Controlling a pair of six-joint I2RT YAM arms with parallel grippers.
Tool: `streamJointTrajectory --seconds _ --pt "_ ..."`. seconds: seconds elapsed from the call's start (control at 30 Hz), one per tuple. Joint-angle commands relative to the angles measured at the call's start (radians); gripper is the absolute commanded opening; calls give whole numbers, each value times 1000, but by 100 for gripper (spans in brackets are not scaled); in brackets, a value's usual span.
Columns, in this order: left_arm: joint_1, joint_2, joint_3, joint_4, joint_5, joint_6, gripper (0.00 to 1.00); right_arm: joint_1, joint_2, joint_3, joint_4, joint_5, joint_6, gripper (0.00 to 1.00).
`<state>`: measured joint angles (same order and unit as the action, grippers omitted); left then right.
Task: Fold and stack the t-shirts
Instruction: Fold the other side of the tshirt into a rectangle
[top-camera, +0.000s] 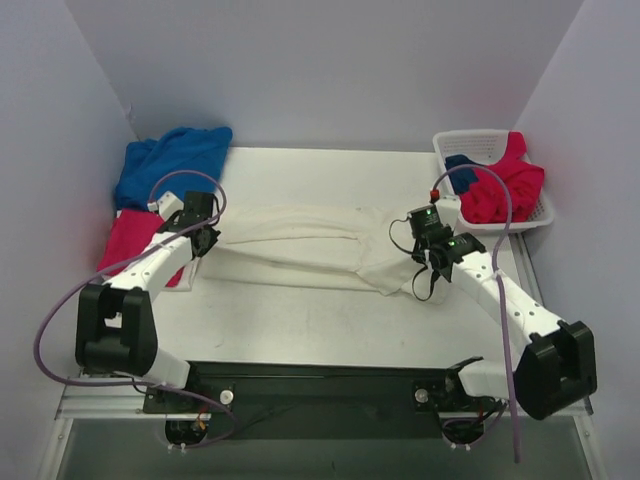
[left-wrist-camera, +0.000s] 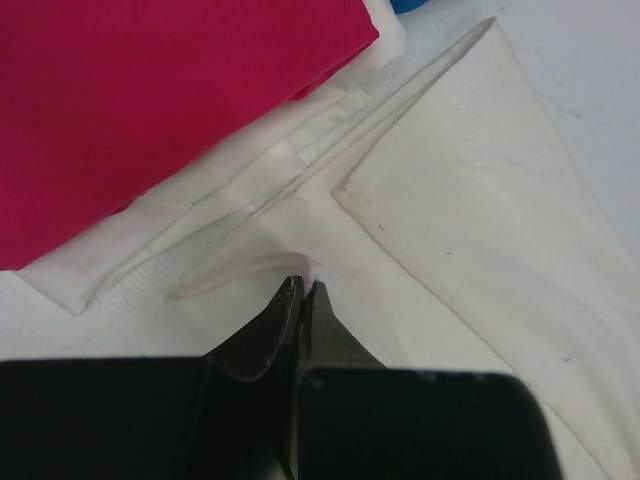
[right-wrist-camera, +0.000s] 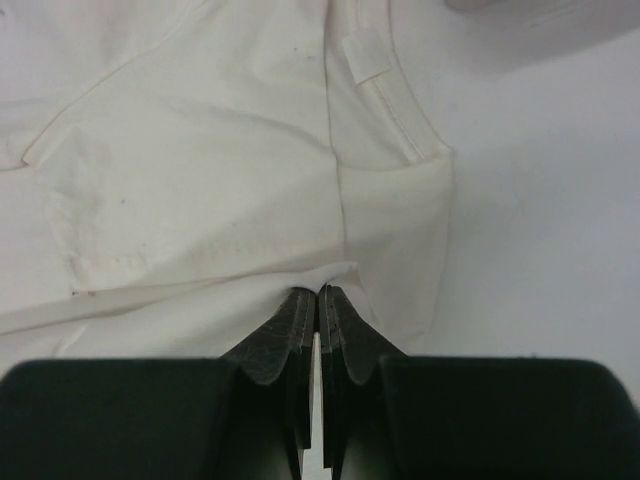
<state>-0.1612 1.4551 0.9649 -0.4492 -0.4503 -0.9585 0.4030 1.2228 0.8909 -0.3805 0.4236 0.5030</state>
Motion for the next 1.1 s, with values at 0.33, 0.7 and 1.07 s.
streamJointTrajectory --seconds 0.33,0.7,1.07 --pt "72 203 175 69 -19 6 0 -124 222 178 114 -115 -72 0" --pt "100 353 267 87 28 23 0 -151 374 289 123 -149 -73 0" --pt "103 467 386 176 139 138 52 -199 474 379 118 -160 -89 0"
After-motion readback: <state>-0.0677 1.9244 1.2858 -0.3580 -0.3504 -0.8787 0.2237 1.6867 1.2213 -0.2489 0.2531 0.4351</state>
